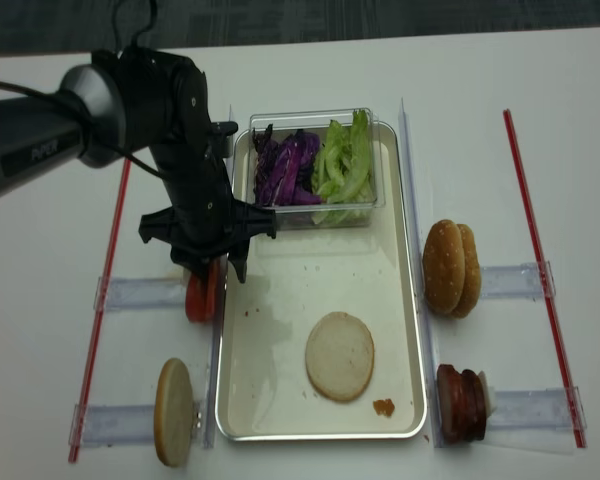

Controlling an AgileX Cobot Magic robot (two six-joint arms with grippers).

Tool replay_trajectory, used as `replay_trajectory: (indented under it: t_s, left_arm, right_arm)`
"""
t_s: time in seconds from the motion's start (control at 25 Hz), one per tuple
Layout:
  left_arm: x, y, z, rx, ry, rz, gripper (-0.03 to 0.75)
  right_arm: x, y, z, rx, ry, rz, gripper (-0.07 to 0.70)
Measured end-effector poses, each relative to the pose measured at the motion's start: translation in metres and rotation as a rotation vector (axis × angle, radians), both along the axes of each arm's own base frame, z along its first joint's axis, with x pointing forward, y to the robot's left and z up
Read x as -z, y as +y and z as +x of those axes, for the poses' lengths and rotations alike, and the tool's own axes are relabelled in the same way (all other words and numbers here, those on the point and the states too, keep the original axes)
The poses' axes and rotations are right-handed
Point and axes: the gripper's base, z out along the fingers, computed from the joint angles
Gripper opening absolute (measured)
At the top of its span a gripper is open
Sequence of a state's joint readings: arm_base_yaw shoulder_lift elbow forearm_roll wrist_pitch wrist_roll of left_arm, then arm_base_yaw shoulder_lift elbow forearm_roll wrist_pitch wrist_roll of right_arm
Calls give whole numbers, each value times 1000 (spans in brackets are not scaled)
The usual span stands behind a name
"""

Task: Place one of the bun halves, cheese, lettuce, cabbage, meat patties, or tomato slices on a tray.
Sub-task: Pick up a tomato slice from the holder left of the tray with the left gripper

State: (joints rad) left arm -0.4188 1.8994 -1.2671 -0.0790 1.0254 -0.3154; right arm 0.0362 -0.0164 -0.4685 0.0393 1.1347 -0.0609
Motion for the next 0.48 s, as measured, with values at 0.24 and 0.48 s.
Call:
replay_trajectory:
  t_s: [0.24,0.48]
  left_arm:
    - [0,2,1,18,-8,25,248]
    - [1,4,1,29,-9,45,148]
  right_arm:
    - [0,0,0,0,0,0,201]
    - [0,0,0,0,0,0,201]
